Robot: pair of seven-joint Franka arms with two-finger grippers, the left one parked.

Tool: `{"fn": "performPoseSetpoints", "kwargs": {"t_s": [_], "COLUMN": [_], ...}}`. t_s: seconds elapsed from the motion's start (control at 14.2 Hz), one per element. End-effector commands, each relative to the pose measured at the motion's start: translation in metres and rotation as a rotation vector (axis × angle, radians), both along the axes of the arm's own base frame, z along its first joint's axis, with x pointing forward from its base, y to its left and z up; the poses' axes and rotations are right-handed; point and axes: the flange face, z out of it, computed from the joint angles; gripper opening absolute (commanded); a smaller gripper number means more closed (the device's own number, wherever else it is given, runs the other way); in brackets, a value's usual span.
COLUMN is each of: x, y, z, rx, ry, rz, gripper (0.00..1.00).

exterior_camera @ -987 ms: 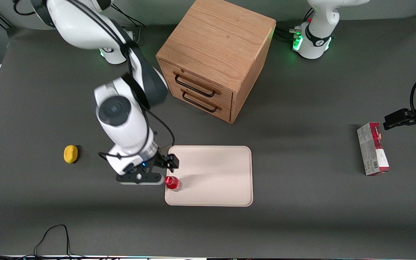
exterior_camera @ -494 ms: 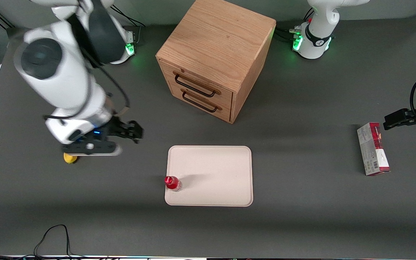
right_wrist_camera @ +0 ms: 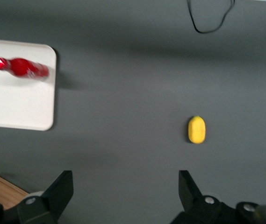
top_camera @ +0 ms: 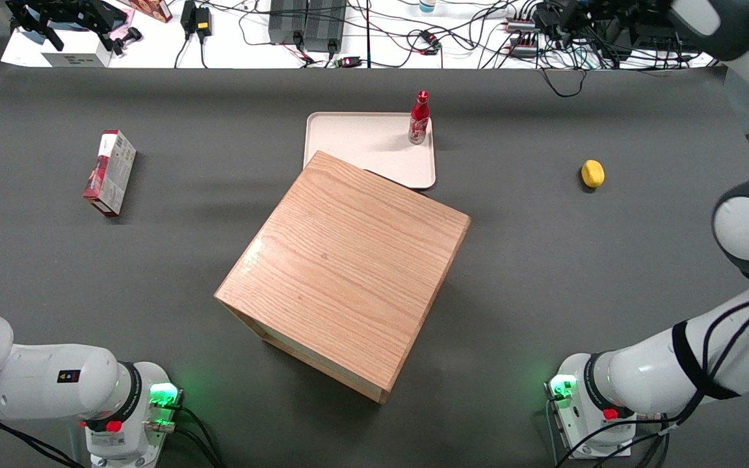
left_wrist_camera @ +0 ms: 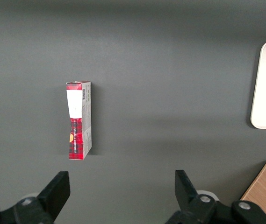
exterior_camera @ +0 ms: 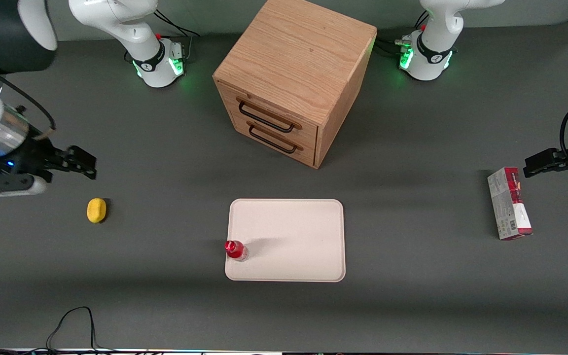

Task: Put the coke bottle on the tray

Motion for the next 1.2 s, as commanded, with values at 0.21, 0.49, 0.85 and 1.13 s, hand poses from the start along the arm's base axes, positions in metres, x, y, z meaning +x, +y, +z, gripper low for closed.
{"fn": "performPoseSetpoints", "kwargs": {"t_s": [0.21,0.49,0.85,1.13], "x": [-0.021,-0.022,-0.024,-0.024], "y": [-0.036,-0.053,-0.057,-0.058], "z": [-0.009,-0.008,-0.005,-0.007], "rx": [0.015,0.007,0.008,0.017], "ry": [0.017,0.025,0.037,0.040], "rz": [0.036,-0.004,-0.025,-0.027], "gripper": [1.00,1.00,1.00,1.00]}}
